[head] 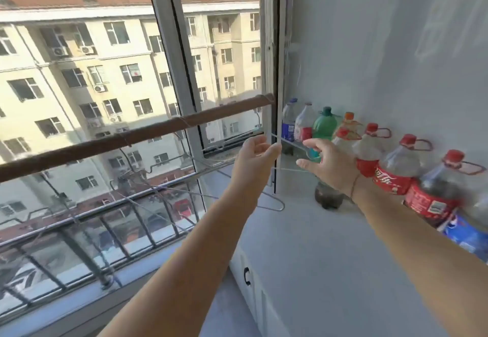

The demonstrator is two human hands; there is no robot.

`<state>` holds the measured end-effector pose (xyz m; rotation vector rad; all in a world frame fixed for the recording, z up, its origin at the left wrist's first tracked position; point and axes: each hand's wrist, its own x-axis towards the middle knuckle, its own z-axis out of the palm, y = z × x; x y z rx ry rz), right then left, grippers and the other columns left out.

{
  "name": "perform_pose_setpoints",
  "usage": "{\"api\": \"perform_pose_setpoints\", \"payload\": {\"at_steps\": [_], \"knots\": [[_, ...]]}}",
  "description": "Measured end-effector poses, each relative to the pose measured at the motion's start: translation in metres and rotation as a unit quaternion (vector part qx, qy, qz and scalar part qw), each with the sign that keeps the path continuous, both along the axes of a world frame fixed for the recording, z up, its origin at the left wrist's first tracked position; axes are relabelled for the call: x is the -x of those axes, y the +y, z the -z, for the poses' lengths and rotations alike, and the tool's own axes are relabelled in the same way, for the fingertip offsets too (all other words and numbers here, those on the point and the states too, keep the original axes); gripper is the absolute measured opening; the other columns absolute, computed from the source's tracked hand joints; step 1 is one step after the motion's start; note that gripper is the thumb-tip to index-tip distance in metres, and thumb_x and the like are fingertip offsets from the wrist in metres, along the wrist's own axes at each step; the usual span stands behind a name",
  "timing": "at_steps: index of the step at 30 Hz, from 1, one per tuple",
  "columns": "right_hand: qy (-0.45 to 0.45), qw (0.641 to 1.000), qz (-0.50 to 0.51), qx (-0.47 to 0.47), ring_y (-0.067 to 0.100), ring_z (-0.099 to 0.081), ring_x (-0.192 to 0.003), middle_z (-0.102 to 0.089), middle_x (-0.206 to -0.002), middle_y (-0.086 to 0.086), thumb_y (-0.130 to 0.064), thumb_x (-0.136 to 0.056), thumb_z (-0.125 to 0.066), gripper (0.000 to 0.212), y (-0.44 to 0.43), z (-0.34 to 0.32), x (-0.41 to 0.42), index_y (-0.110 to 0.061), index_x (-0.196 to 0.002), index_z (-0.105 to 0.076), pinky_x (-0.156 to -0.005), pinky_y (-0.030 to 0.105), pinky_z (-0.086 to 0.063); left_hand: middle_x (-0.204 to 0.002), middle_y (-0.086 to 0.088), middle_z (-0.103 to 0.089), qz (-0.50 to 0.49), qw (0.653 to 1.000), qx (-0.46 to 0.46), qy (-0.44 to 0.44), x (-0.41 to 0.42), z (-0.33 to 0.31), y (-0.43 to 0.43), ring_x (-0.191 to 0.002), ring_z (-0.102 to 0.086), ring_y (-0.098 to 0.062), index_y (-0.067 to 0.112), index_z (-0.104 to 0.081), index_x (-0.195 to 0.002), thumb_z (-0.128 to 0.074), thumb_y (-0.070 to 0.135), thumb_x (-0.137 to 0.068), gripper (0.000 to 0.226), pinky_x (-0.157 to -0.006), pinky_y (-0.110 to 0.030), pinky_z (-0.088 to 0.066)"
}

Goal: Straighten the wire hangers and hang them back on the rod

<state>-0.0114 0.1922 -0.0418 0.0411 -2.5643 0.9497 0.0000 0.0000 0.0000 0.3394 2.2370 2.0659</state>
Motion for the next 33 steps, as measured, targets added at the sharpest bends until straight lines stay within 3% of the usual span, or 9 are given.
{"api": "perform_pose_setpoints", "payload": {"at_steps": [2,5,8,10,16,21,24,29,33], "knots": [[-0.011,1.000,-0.001,0.011,0.018,-0.050,-0.119,-0.055,-0.130,0.007,-0.035,-0.081,-0.066,0.055,0.004,0.002,0.006,-0.012,-0.128,-0.048,-0.093,0.023,-0.035,-0.118,-0.003,-0.061,-0.010,0.999,0.007,-0.030,0.009,0.000,0.012,-0.096,-0.059,-0.013,0.014,-0.047,-0.130,-0.059,0.031,-0.089,0.046,-0.071,-0.021,-0.048],[-0.023,0.999,0.005,0.042,0.016,-0.053,-0.109,-0.058,-0.122,0.007,-0.033,-0.081,-0.066,0.050,0.007,0.008,0.017,-0.014,-0.124,-0.051,-0.089,0.023,-0.038,-0.118,-0.008,-0.061,-0.030,0.995,0.026,-0.087,0.023,0.006,0.026,-0.105,-0.059,-0.023,0.012,-0.053,-0.125,-0.059,0.032,-0.088,0.043,-0.089,-0.034,-0.051],[-0.038,0.997,0.020,0.066,0.016,-0.058,-0.096,-0.063,-0.107,0.004,-0.034,-0.083,-0.063,0.040,0.013,0.007,0.023,-0.016,-0.117,-0.055,-0.079,0.023,-0.041,-0.094,-0.007,-0.059,-0.014,0.993,0.040,-0.109,0.036,0.009,0.037,-0.091,-0.056,-0.023,0.015,-0.062,-0.093,-0.058,0.031,-0.088,0.017,-0.099,-0.043,-0.045],[-0.061,0.997,0.015,0.055,0.015,-0.059,-0.090,-0.065,-0.098,0.002,-0.035,-0.084,-0.061,0.032,0.017,0.007,0.025,-0.017,-0.111,-0.059,-0.070,0.020,-0.042,-0.093,-0.007,-0.056,-0.012,0.990,0.031,-0.134,0.044,0.011,0.043,-0.091,-0.053,-0.023,0.016,-0.059,-0.084,-0.059,0.031,-0.088,0.015,-0.099,-0.041,-0.045],[-0.125,0.982,-0.066,0.123,0.015,-0.062,-0.074,-0.068,-0.085,0.007,-0.021,-0.088,-0.058,0.026,0.007,0.010,0.013,-0.005,-0.108,-0.062,-0.071,0.021,-0.050,-0.078,-0.005,-0.053,-0.040,0.984,-0.065,-0.164,0.065,0.015,0.045,-0.079,-0.050,-0.020,0.013,-0.060,-0.076,-0.055,0.019,-0.092,0.018,-0.073,-0.028,-0.043],[-0.105,0.973,-0.085,0.185,0.014,-0.056,-0.070,-0.063,-0.078,0.009,-0.010,-0.088,-0.056,0.019,-0.013,0.008,0.014,-0.003,-0.105,-0.063,-0.067,0.019,-0.049,-0.078,-0.007,-0.062,-0.064,0.979,-0.111,-0.161,0.077,0.010,0.033,-0.077,-0.061,-0.020,0.009,-0.061,-0.075,-0.051,0.013,-0.092,0.020,-0.074,-0.027,-0.048],[-0.092,0.975,-0.081,0.186,0.009,-0.056,-0.066,-0.063,-0.079,0.008,-0.010,-0.088,-0.055,0.018,-0.028,-0.001,0.030,-0.004,-0.104,-0.064,-0.058,0.009,-0.047,-0.078,-0.007,-0.065,-0.089,0.974,-0.133,-0.159,0.087,0.003,0.023,-0.078,-0.062,-0.020,0.010,-0.062,-0.072,-0.051,0.012,-0.091,0.022,-0.075,-0.028,-0.050],[-0.112,0.975,-0.082,0.175,0.006,-0.055,-0.064,-0.063,-0.078,0.007,-0.011,-0.089,-0.054,0.020,-0.046,0.008,0.046,-0.006,-0.105,-0.063,-0.057,0.008,-0.045,-0.073,-0.007,-0.063,-0.134,0.952,-0.163,-0.222,0.103,0.005,0.017,-0.066,-0.060,-0.016,0.009,-0.057,-0.074,-0.050,0.012,-0.092,0.019,-0.067,-0.026,-0.049],[-0.139,0.958,-0.098,0.229,0.000,-0.051,-0.055,-0.060,-0.071,0.002,-0.009,-0.089,-0.055,0.020,-0.030,0.033,0.026,-0.006,-0.107,-0.062,-0.053,0.009,-0.041,-0.074,-0.009,-0.062,-0.145,0.939,-0.157,-0.269,0.099,0.024,0.028,-0.063,-0.057,-0.017,0.006,-0.056,-0.074,-0.049,0.013,-0.092,0.021,-0.064,-0.025,-0.049]]}}
